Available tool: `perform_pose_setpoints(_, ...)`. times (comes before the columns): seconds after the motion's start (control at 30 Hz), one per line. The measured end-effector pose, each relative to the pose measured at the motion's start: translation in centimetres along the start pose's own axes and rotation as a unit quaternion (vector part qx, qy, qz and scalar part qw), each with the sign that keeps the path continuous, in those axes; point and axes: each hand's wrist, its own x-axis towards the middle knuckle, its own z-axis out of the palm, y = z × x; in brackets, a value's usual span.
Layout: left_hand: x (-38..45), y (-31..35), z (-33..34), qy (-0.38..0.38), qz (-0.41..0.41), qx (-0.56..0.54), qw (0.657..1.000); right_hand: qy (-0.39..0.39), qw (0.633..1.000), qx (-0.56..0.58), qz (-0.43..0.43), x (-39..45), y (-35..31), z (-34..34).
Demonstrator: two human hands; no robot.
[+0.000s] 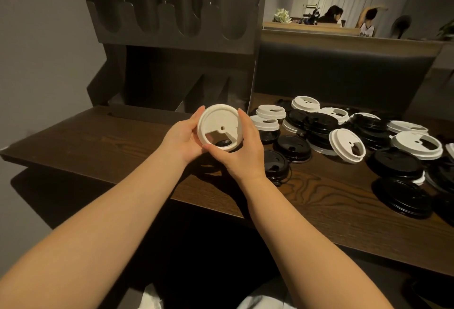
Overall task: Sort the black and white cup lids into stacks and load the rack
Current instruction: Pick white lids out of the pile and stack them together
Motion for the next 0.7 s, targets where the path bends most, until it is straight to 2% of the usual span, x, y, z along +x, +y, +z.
perform_pose_setpoints(0.1, 0.2, -0.4, 0.2, 0.007, -0.010, -0.034, 0.999, 0.027, 0.999, 0.033, 0.025, 0.1, 0.0, 0.0)
perform_pose_setpoints(0.2, 0.5, -0.4, 0.1, -0.020, 0.011, 0.011, 1.000, 0.016, 0.998, 0.046, 0.035, 0.3, -0.1, -0.1)
perform_pose_setpoints(0.33, 0.9, -0.4, 0.2, -0.048, 0.070, 0.183, 0.979, 0.008, 0.998, 0.033, 0.046, 0.3, -0.1, -0.3)
perform_pose_setpoints(0.43, 1.3, -0.5, -0.5, -0.035, 0.155, 0.346, 0.925, -0.003, 0.999, 0.008, 0.040, 0.4, -0.2, -0.4)
perform_pose_setpoints(0.5, 1.9, -0.2, -1.5, -0.037, 0.158, 0.391, 0.906, -0.034, 0.998, 0.001, 0.048, 0.4, -0.2, -0.5)
perform_pose_setpoints(0.53, 2.1, 0.0, -2.0, -0.036, 0.144, 0.394, 0.907, -0.051, 0.997, 0.001, 0.050, 0.4, -0.2, -0.4)
perform_pose_setpoints(0.63, 2.6, 0.8, -3.2, 0.031, 0.101, 0.367, 0.924, -0.104, 0.994, -0.009, 0.024, 0.1, -0.2, -0.3)
perform_pose_setpoints(0.7, 2.9, 1.4, -3.8, 0.110, 0.135, 0.419, 0.891, -0.150, 0.988, -0.023, 0.025, 0.0, -0.5, -0.2)
